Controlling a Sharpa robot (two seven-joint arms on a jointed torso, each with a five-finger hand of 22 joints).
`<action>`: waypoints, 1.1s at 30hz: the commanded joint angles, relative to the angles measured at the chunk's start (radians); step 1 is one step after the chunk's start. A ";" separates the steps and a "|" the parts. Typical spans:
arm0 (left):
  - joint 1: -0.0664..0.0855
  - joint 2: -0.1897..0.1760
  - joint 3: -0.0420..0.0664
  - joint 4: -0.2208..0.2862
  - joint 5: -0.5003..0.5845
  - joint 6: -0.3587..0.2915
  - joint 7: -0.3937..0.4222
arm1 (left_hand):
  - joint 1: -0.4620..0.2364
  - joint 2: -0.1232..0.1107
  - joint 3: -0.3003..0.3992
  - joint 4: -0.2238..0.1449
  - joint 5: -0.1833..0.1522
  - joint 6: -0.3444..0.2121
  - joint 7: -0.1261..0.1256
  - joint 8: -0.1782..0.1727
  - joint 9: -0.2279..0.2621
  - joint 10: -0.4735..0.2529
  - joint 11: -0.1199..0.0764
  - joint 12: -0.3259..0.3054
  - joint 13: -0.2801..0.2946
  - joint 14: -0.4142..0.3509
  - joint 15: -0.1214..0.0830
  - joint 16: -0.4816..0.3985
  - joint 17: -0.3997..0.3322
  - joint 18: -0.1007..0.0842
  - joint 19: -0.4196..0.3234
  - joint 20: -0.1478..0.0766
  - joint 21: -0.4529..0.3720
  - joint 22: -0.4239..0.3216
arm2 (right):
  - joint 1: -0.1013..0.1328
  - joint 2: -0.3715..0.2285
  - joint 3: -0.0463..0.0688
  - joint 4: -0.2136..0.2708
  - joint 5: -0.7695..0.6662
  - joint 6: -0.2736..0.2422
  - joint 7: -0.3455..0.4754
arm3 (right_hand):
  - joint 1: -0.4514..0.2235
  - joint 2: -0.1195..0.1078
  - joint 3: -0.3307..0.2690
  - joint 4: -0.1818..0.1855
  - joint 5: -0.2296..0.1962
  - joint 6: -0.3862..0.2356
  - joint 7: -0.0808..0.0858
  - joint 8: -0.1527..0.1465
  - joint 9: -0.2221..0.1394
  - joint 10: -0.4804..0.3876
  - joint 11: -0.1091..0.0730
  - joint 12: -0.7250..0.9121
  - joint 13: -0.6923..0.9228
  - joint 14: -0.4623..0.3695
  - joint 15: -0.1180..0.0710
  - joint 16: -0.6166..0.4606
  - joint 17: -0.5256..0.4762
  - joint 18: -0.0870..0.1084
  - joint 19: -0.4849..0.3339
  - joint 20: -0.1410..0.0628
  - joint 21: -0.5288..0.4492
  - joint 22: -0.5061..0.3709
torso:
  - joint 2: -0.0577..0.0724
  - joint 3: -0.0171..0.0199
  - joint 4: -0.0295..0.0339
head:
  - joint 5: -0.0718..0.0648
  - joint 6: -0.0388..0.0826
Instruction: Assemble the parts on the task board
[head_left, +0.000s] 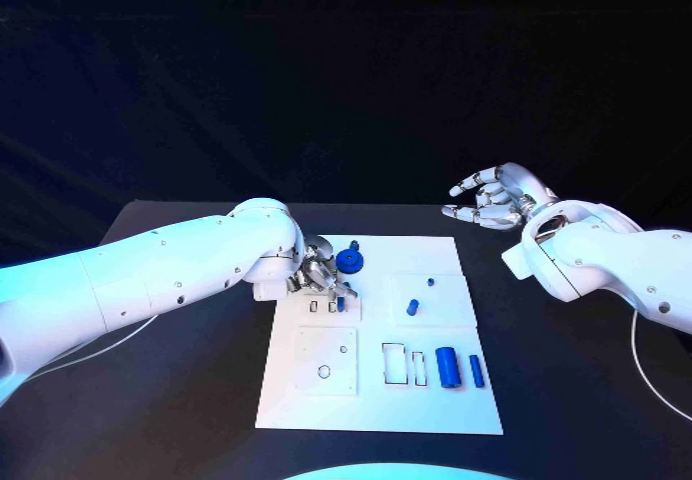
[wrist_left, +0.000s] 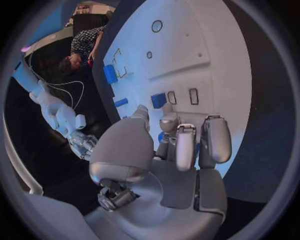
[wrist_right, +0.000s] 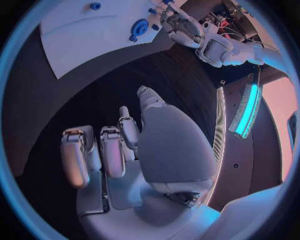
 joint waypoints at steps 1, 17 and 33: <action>0.003 0.004 0.000 0.001 0.023 0.039 -0.002 | 0.014 0.005 -0.005 -0.002 0.001 -0.006 -0.002 -0.007 0.002 -0.006 0.000 -0.006 -0.004 0.079 -0.001 0.007 0.189 -0.014 0.004 0.002 0.006 0.001 | 0.000 0.002 0.000 0.000 -0.013 0.011 0.003 | -0.006 -0.006 0.006 -0.001 0.007 0.006 -0.003 0.004 -0.002 -0.002 -0.003 0.001 -0.001 0.084 -0.005 -0.003 0.185 -0.002 0.097 -0.003 -0.002 0.252 | -0.001 0.0003 0.0003 | 0.000 -0.001; 0.002 0.009 -0.005 -0.004 0.028 0.056 -0.003 | 0.049 0.026 0.005 -0.001 0.001 -0.002 -0.003 -0.016 0.008 -0.007 -0.001 -0.010 -0.004 0.082 -0.001 0.012 0.197 -0.016 0.006 0.003 0.012 0.011 | 0.000 0.003 0.000 -0.002 -0.013 0.012 0.003 | -0.006 -0.005 0.007 -0.001 0.008 0.007 -0.003 0.005 -0.002 -0.002 -0.003 0.002 -0.001 0.084 -0.006 -0.003 0.185 -0.002 0.097 -0.004 -0.003 0.252 | 0.001 0.0005 -0.0004 | -0.001 0.003; 0.002 0.012 -0.006 -0.008 0.033 0.057 -0.003 | 0.155 0.061 0.100 -0.006 0.002 0.001 -0.010 -0.046 0.019 -0.004 -0.008 -0.015 0.004 0.084 -0.007 0.016 0.204 -0.016 0.004 0.002 0.016 0.016 | 0.000 0.005 0.000 -0.003 -0.013 0.014 0.004 | -0.006 -0.004 0.009 -0.001 0.011 0.008 -0.003 0.006 -0.002 -0.001 -0.003 0.003 0.000 0.084 -0.006 -0.004 0.184 -0.002 0.097 -0.004 -0.003 0.252 | 0.000 0.0007 0.0000 | -0.007 0.004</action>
